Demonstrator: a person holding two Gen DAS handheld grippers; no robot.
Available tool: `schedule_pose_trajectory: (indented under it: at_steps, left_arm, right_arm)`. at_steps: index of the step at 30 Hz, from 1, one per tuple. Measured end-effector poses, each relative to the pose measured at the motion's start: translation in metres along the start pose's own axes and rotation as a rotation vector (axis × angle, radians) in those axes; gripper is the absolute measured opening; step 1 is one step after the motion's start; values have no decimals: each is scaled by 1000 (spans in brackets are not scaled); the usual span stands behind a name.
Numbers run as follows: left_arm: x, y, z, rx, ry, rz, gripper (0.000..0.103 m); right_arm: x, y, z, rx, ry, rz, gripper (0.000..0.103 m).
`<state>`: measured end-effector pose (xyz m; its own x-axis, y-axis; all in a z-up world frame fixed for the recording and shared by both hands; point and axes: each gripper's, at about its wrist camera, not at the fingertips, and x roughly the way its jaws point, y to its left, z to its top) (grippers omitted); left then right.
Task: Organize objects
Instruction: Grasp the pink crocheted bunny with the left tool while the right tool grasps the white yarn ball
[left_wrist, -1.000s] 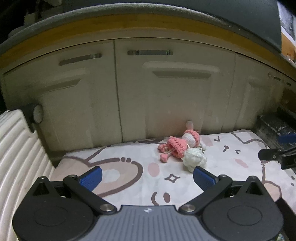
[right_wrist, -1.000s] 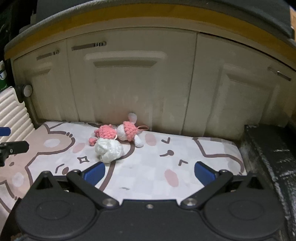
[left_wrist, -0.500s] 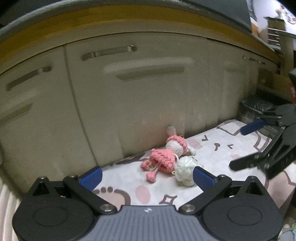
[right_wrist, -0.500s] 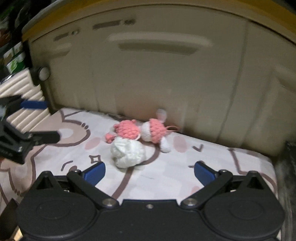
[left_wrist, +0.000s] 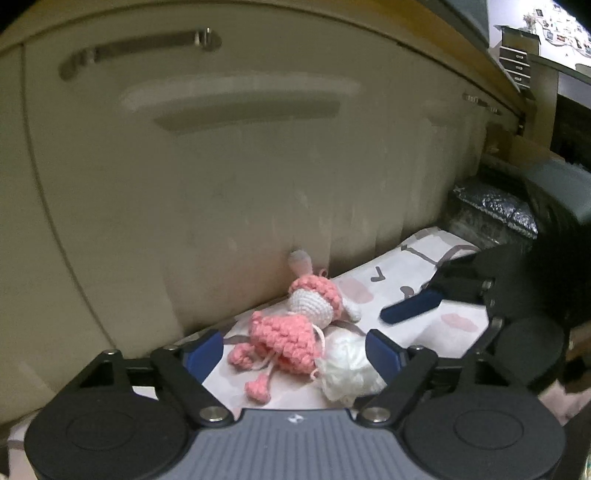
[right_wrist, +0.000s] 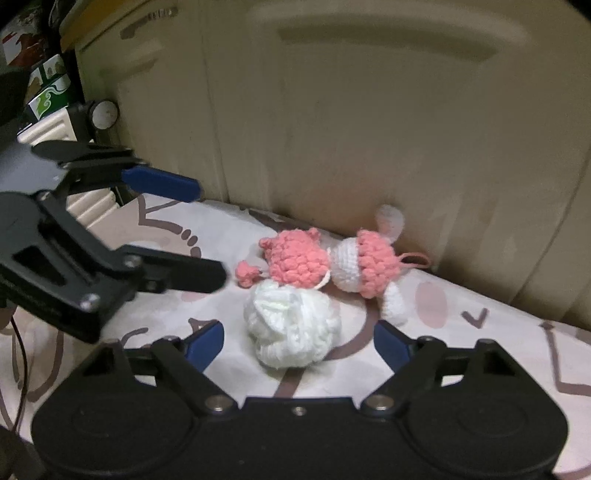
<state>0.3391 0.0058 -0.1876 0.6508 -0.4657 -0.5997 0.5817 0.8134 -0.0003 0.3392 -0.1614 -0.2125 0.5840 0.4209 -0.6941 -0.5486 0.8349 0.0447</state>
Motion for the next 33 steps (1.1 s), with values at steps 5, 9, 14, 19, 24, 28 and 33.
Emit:
schedule_pose_trajectory:
  at_steps: [5,9,14,19,24,28,33]
  left_arm:
    - [23,2,18,75,51,-14,72]
    - [41,1,29,134,98,-21,63]
    - [65,-9,36,201,184,-44,57]
    - [84,-18,39,276,241,-29,49]
    - [103,-27,43,347,311,-2,47]
    - [116,-37,44,394,371,30,47]
    - [129,-45,39,411,401,88,47]
  right_arm:
    - [17,3,0,-13,14,16,70]
    - [22,0,-3,18,16,29,67]
    - [21,-12,-6,40,15,40,49]
    - [7,-18,-12,9,37,61,41]
    - [-14,-28,-23,24,48,90,40]
    - [-25,-35,-33,75,40,108,40]
    - [-33,-52,-47,171,34,125,39]
